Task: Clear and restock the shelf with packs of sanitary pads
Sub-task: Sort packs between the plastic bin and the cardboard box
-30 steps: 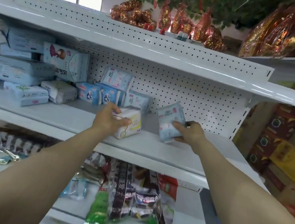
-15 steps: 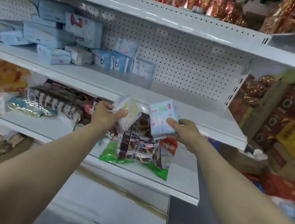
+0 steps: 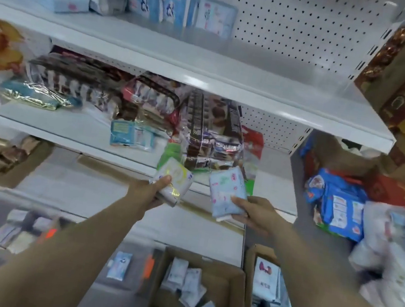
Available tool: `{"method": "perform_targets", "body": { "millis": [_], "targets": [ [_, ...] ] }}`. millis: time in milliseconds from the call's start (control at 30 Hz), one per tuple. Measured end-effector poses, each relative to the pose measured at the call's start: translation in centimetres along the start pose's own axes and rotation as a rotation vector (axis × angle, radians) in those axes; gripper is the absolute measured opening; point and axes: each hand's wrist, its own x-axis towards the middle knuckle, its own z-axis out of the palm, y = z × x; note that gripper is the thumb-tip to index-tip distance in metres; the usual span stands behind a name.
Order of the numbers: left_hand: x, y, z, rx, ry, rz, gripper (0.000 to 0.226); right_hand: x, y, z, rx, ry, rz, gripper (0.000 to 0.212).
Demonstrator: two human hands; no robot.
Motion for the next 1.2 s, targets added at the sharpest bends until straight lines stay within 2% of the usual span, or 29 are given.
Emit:
{"method": "perform_targets", "body": {
  "millis": [200, 333, 467, 700, 767, 833, 1067, 1200],
  "targets": [
    [3.0, -4.7, -4.7, -0.026, -0.041, -0.207, 0.024, 3.3, 9.1, 4.0, 0.175, 0.08, 0.215, 0.044],
    [6.1, -8.7, -8.0, 0.019, -0.081, -0.299, 0.031, 4.5, 14.7, 6.6, 0.167, 0.136, 0.305, 0.041],
    [8.5, -13.4, -10.3, 0.022, -0.005, -0.354, 0.021, 6.9, 21.6, 7.4, 0.118, 0.26, 0.363, 0.043],
    [14.8, -23.1, -13.4, -0.038, 0.089, -0.411, 0.041, 13.7, 33.3, 7.2, 0.081, 0.336, 0.482, 0.043],
    [17.2, -26.0, -13.7, -0.042, 0.08, -0.415, 0.031, 16.4, 36.4, 7.6, 0.053, 0.349, 0.517, 0.04],
    [19.7, -29.0, -13.8, -0.04, 0.08, -0.409, 0.02, 19.3, 39.7, 8.2, 0.045, 0.357, 0.532, 0.04],
    [28.7, -39.1, -14.5, -0.093, 0.066, -0.449, 0.042, 28.9, 50.0, 10.5, 0.157, 0.415, 0.516, 0.039],
    [32.2, -42.9, -14.9, -0.123, 0.036, -0.461, 0.03, 32.2, 54.3, 10.0, 0.139, 0.475, 0.522, 0.041]
  ]
}}
